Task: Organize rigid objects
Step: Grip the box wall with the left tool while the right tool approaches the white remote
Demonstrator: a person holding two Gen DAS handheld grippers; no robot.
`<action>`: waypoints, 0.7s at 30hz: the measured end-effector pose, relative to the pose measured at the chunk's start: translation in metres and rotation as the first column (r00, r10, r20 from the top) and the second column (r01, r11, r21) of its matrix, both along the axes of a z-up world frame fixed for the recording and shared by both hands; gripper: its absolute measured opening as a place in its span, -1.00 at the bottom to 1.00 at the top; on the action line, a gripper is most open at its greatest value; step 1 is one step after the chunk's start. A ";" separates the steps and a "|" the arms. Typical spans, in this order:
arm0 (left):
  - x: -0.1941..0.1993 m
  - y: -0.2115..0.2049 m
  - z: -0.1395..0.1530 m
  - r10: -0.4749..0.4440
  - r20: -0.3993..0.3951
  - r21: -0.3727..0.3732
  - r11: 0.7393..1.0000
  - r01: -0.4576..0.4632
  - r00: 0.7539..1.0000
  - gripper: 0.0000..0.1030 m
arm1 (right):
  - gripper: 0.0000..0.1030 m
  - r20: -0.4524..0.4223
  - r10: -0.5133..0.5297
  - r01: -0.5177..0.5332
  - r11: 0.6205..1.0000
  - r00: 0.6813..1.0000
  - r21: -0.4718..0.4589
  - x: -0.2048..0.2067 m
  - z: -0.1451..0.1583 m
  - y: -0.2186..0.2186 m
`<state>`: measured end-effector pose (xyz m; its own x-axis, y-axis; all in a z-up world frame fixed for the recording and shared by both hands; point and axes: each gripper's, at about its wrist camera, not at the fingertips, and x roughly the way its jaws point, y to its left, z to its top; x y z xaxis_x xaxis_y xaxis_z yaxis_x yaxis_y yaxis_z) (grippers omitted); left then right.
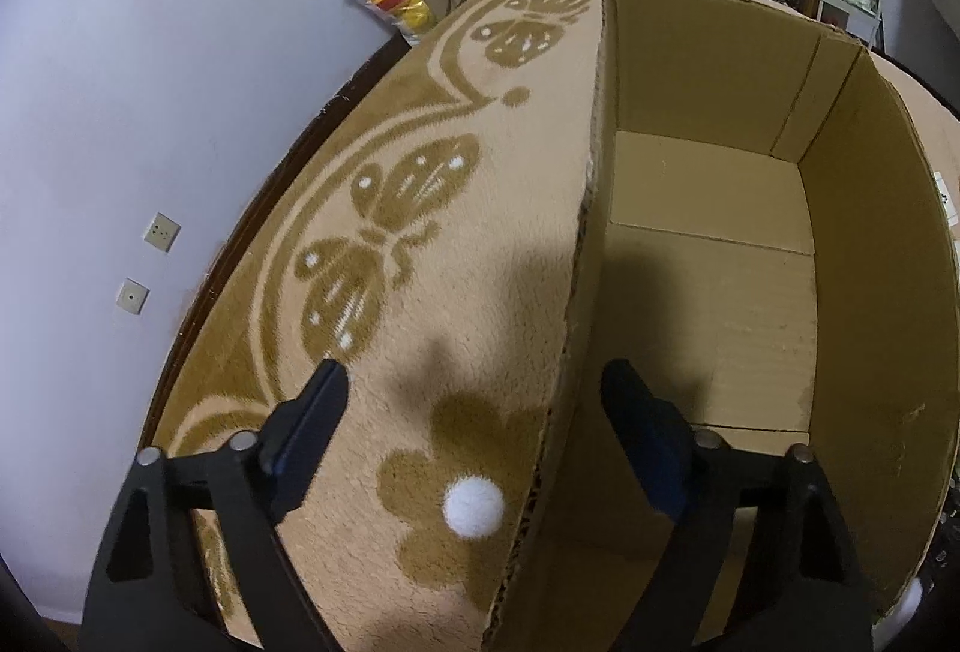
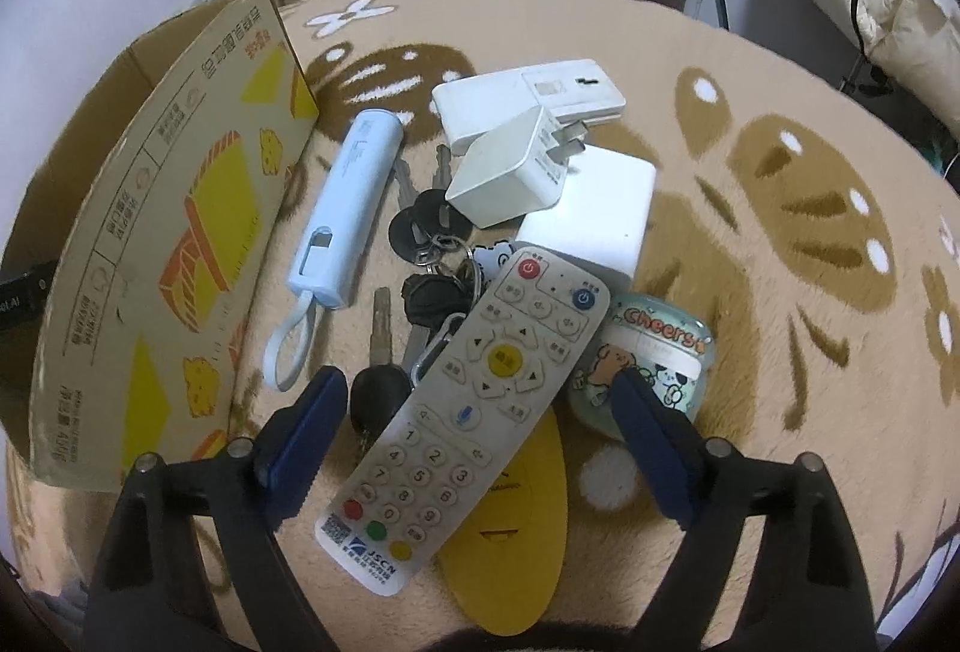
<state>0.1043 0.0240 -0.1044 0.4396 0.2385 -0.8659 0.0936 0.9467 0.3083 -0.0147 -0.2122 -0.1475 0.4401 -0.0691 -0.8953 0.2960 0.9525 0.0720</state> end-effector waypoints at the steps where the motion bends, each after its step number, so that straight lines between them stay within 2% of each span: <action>1: 0.000 0.000 -0.001 -0.001 -0.006 0.000 1.000 0.001 1.000 0.48 | 0.71 -0.004 0.004 -0.004 1.000 1.000 -0.014 0.001 0.000 0.001; 3: 0.000 -0.001 -0.004 -0.005 -0.023 -0.009 1.000 0.005 1.000 0.21 | 0.66 -0.007 0.008 -0.008 0.999 1.000 -0.036 0.001 0.000 0.003; 8: -0.001 -0.003 -0.008 -0.017 -0.040 -0.032 0.999 0.016 0.999 -0.02 | 0.60 -0.008 0.005 -0.005 1.000 1.000 -0.018 -0.001 0.002 0.003; 12: -0.002 -0.008 -0.008 -0.038 -0.052 -0.049 0.998 0.035 0.998 -0.36 | 0.54 -0.012 0.007 -0.007 1.000 1.000 0.024 -0.003 0.002 0.004; 17: -0.003 -0.012 -0.009 -0.048 -0.065 -0.071 0.997 0.043 0.997 -0.63 | 0.44 -0.009 -0.006 0.007 0.999 1.000 0.036 -0.006 0.003 0.001; 21: -0.003 -0.010 -0.007 -0.044 -0.068 -0.082 0.996 0.039 0.997 -0.66 | 0.31 -0.005 -0.021 0.021 0.998 1.000 0.051 -0.007 0.004 -0.004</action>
<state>0.1015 0.0137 -0.1118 0.3854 0.1497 -0.9105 0.1519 0.9630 0.2226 -0.0220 -0.2160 -0.1437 0.4347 -0.0323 -0.9000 0.3163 0.9412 0.1189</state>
